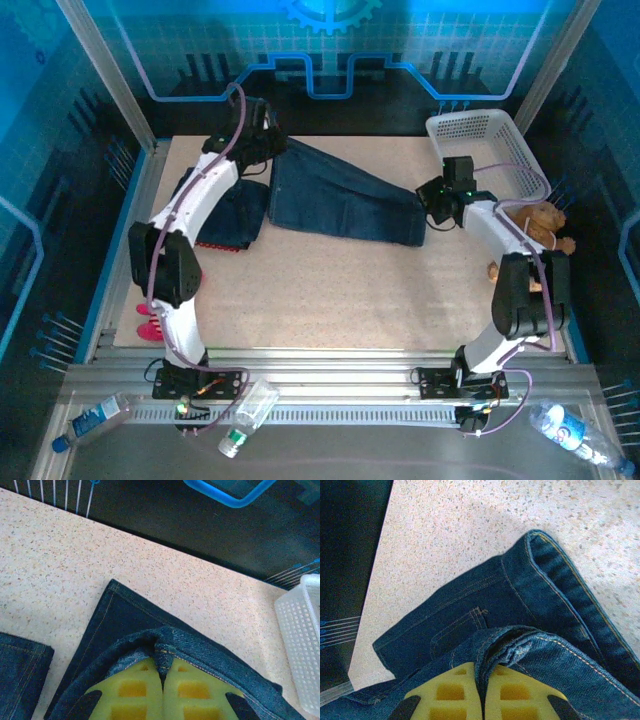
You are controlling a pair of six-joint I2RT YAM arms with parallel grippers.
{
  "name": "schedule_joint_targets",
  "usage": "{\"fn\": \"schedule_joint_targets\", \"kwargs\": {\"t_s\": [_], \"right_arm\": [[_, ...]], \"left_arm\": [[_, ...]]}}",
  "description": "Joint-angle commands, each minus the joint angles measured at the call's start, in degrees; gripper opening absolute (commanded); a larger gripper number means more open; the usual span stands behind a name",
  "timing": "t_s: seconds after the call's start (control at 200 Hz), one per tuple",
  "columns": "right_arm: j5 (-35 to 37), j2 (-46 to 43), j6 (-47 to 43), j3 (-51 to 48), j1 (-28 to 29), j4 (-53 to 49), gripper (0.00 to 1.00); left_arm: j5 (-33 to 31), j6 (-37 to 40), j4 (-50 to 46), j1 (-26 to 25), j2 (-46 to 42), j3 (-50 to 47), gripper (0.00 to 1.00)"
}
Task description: Fold and stack the skirts
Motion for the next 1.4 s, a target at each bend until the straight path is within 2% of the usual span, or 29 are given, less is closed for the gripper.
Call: {"fn": "schedule_joint_targets", "kwargs": {"t_s": [0.0, 0.28, 0.4, 0.44, 0.48, 0.51, 0.575, 0.6, 0.63, 0.655, 0.675, 0.73, 0.775, 0.845, 0.87, 0.885, 0.99, 1.115, 1.395], "right_arm": [[0.56, 4.22, -0.83, 4.28, -0.76, 0.03, 0.00], [1.69, 10.07, 0.24, 8.69, -1.14, 0.46, 0.02], [2.94, 11.48, 1.54, 9.59, -1.24, 1.71, 0.06], [3.31, 11.69, 2.49, 9.30, -1.46, 3.20, 0.09], [2.87, 11.86, 3.03, 8.61, -1.59, 6.17, 0.18], [2.13, 11.98, 3.28, 8.36, -1.76, 8.02, 0.26], [-0.11, 12.07, 3.42, 8.86, -2.19, 9.69, 0.43], [-0.69, 11.91, 3.17, 9.23, -2.22, 9.62, 0.50], [-1.23, 11.60, 2.67, 9.70, -2.14, 9.19, 0.57], [-1.62, 11.25, 2.09, 9.91, -2.06, 8.82, 0.62], [-1.92, 10.91, 1.51, 10.13, -1.90, 8.33, 0.68], [-2.21, 9.77, -0.11, 10.35, -1.35, 6.84, 0.77], [-2.35, 8.87, -1.40, 10.20, -0.79, 5.62, 0.82], [-2.17, 7.62, -2.77, 9.24, 0.22, 4.38, 0.85], [-2.11, 7.26, -3.06, 8.80, 0.61, 4.20, 0.97], [-2.00, 7.03, -3.30, 8.52, 0.83, 4.11, 1.00], [-1.52, 6.90, -5.86, 7.95, 2.63, 2.45, 1.00], [-4.37, 9.34, -8.73, 8.73, 4.35, 1.37, 1.00], [-11.17, 15.52, -14.67, 7.86, 5.26, -4.07, 1.00]], "left_arm": [[1.04, 1.79, -1.27, 1.10, 2.83, 4.70, 0.00], [1.33, -0.70, -3.63, 2.07, 9.48, 9.41, 0.00], [4.46, -2.10, -4.66, 2.57, 13.49, 13.17, 0.00], [6.08, -2.63, -5.46, 2.81, 15.68, 15.66, 0.00], [7.00, -2.83, -7.30, 3.12, 18.04, 19.22, 0.00], [7.07, -2.98, -9.65, 3.27, 19.76, 22.48, 0.12], [7.44, -3.61, -15.56, 3.79, 23.37, 30.28, 0.62], [7.86, -3.80, -17.20, 3.93, 24.02, 32.33, 0.79], [8.39, -3.96, -18.19, 4.02, 24.11, 33.26, 0.92], [8.95, -4.05, -18.31, 3.94, 23.56, 33.00, 0.98], [9.60, -4.21, -18.09, 3.86, 22.92, 32.21, 0.99], [11.77, -4.73, -15.64, 3.42, 19.75, 27.49, 0.99], [13.63, -5.51, -12.60, 2.80, 16.68, 22.14, 0.99], [17.22, -7.27, -7.15, 1.73, 12.54, 13.97, 0.99], [18.58, -8.21, -5.64, 1.39, 11.66, 11.50, 0.99], [19.58, -8.91, -4.63, 1.17, 11.30, 10.30, 0.99], [25.17, -12.79, -0.51, -0.15, 11.98, 6.24, 0.99], [26.57, -15.18, 0.00, -1.34, 16.19, 6.58, 0.99], [20.51, -14.16, -0.31, -1.24, 18.98, -1.46, 0.99]]}}
